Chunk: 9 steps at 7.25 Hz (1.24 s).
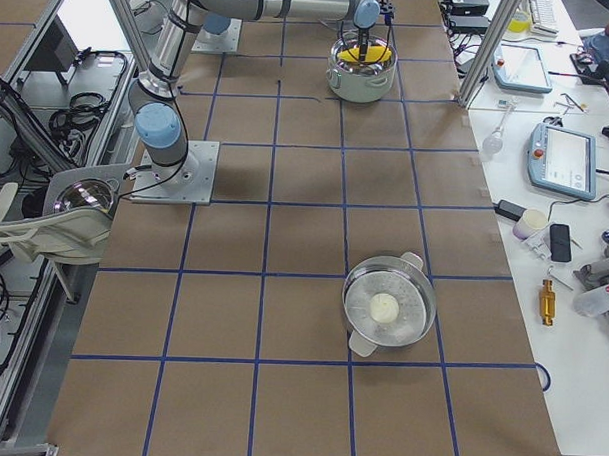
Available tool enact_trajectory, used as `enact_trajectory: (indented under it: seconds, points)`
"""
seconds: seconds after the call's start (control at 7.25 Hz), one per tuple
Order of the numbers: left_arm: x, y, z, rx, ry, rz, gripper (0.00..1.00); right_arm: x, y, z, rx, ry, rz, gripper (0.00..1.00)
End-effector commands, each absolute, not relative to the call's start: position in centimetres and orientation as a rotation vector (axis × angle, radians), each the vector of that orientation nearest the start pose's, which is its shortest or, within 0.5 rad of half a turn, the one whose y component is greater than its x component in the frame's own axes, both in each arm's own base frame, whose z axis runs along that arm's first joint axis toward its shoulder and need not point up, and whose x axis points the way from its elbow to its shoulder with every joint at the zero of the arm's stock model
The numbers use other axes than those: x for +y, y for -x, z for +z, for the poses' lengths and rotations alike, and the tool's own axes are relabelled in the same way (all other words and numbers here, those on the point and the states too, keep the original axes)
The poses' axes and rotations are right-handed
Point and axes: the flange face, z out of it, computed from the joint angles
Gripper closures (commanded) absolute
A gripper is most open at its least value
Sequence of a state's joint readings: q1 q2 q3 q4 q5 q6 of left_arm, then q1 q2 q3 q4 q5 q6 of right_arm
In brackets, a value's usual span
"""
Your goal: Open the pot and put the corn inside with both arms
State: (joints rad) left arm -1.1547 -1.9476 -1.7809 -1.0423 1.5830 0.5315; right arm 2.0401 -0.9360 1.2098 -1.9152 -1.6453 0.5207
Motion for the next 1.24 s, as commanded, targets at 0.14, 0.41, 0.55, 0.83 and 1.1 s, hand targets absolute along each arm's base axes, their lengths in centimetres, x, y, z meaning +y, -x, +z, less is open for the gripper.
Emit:
enact_trajectory:
  seconds: [0.14,0.41,0.55,0.83,1.1]
  points:
    - [-58.1,-11.3,22.9,3.154,-0.175,0.107,0.87,-59.5,-44.2,32.9,3.157,-0.064,-0.188,0.00]
    - [-58.2,-11.4,22.7,3.154,-0.178,0.112,0.84,-58.8,-42.5,36.6,3.131,-0.092,-0.212,0.00]
    - [-58.2,-11.4,22.7,3.154,-0.175,0.112,0.63,-57.8,-40.7,38.8,3.145,-0.125,-0.124,0.00]
    - [-58.1,-11.5,22.7,3.154,-0.158,0.113,0.19,-57.8,-32.3,43.7,3.171,-0.260,-0.030,0.00]
    - [-58.5,-11.5,23.9,3.143,-0.157,0.071,0.19,-55.0,-22.2,45.2,3.189,-0.122,0.063,0.00]
